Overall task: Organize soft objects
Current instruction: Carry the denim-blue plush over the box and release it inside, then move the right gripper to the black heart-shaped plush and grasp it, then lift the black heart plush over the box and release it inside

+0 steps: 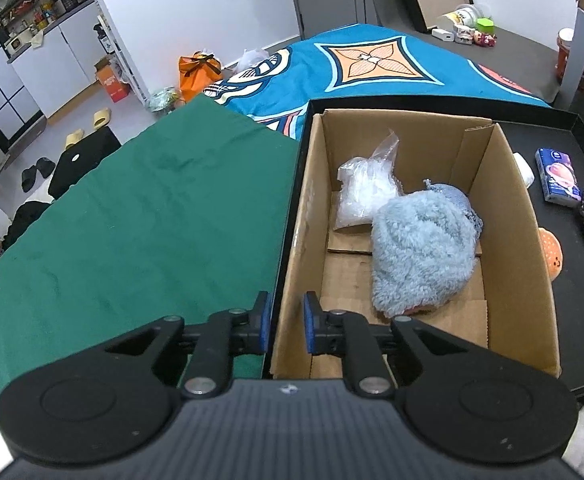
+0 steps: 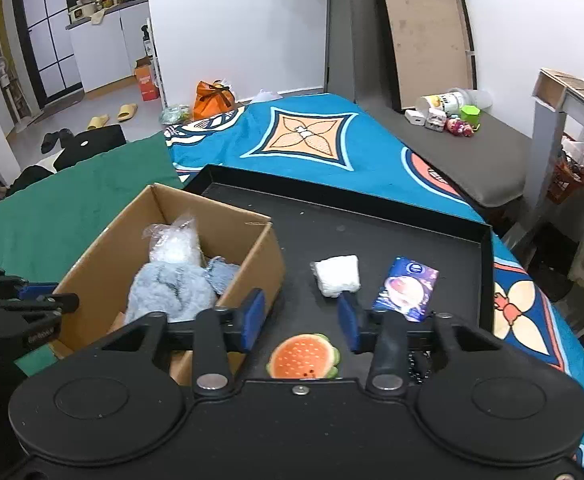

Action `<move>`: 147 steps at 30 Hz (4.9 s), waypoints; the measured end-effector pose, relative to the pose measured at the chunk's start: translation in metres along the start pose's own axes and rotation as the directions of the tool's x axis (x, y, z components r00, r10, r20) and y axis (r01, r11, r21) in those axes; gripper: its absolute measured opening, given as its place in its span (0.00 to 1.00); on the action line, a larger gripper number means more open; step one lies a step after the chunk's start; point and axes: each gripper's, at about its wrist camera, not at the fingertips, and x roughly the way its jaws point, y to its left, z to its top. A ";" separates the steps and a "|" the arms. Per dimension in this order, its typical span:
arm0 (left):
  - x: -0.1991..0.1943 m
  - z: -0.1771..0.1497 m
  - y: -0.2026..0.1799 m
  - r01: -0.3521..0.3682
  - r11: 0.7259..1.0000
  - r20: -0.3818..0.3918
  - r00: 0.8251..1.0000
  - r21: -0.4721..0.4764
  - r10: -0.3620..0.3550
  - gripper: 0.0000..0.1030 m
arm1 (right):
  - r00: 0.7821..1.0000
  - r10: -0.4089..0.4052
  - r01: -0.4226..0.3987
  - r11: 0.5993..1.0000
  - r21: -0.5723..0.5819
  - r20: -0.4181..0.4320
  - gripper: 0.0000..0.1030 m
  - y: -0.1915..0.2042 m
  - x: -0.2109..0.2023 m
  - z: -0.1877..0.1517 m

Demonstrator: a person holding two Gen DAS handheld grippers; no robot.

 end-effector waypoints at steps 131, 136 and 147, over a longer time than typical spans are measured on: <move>-0.002 0.007 -0.020 -0.104 0.994 0.010 0.995 0.030 0.104 0.61 | 0.996 0.074 -0.076 0.997 0.029 0.057 0.35 -0.023 0.002 0.012; 0.001 0.006 -0.015 -0.082 0.997 -0.008 0.997 0.013 0.082 0.48 | 0.995 0.091 -0.091 0.996 0.009 0.043 0.35 -0.004 0.004 0.019; 0.008 0.002 -0.001 -0.008 0.999 -0.038 0.999 -0.037 0.007 0.14 | 0.993 0.121 -0.121 0.992 -0.021 0.005 0.36 0.036 0.008 0.024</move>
